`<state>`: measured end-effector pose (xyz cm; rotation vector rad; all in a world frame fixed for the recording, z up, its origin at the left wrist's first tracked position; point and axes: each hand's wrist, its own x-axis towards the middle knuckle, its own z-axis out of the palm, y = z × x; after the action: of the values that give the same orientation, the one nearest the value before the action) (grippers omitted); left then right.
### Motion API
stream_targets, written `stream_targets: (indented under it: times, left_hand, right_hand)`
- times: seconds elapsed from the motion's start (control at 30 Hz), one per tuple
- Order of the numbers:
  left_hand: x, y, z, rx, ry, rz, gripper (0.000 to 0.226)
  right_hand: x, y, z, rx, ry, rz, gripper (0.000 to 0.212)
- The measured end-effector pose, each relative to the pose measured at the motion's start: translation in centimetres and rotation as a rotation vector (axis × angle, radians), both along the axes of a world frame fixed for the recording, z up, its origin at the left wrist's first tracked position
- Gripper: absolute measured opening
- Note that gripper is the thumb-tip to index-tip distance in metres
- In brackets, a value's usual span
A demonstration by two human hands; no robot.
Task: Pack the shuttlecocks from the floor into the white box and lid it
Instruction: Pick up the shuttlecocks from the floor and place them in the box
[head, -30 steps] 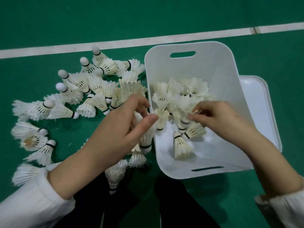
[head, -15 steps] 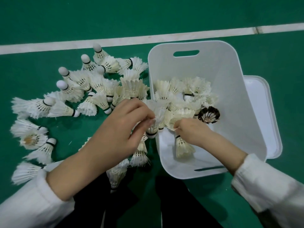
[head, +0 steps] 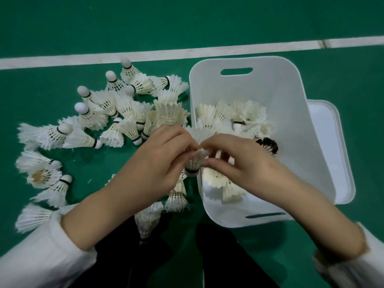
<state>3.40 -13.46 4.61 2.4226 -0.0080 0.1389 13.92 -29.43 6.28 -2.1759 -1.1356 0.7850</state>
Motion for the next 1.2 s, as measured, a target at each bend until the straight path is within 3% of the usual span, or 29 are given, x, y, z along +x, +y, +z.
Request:
stream_targets:
  times: [0.1, 0.23, 0.37, 0.5, 0.63, 0.77, 0.87, 0.97, 1.2]
  left_hand:
    - [0.0, 0.1, 0.4, 0.005, -0.046, 0.037, 0.022]
    - [0.1, 1.7, 0.5, 0.034, -0.094, 0.159, 0.033]
    - [-0.2, 3.5, -3.3, 0.046, 0.167, 0.193, 0.028]
    - [-1.9, 3.6, -8.8, 0.157, 0.488, 0.155, 0.039]
    - [-3.8, 3.5, -11.5, 0.317, 0.599, 0.182, 0.046]
    - [-4.9, 4.1, -12.8, 0.345, 0.686, 0.230, 0.047]
    - [-5.3, 4.4, -13.3, 0.307, 0.726, 0.235, 0.039]
    - [-5.4, 4.5, -13.6, 0.299, 0.731, 0.201, 0.031]
    - [-5.9, 4.8, -13.4, 0.190, 0.545, 0.173, 0.014]
  right_hand:
    - [0.7, 0.3, -0.4, 0.093, 0.002, -0.091, 0.005]
    - [3.2, -0.6, -0.5, 0.192, -0.014, -0.377, 0.019]
    - [7.0, -1.9, -3.6, -0.010, -0.125, -0.632, 0.015]
    - [8.1, -1.2, -7.0, -0.178, -0.269, -0.530, 0.022]
    - [8.8, -0.5, -9.0, -0.226, -0.392, -0.461, 0.026]
    - [9.5, -0.7, -8.2, -0.156, -0.474, -0.519, 0.025]
    - [9.5, -1.1, -8.2, -0.164, -0.459, -0.528, 0.024]
    - [9.1, -1.1, -10.0, -0.333, -0.373, -0.440, 0.025]
    - [9.1, -1.3, -11.2, -0.485, -0.277, -0.414, 0.027]
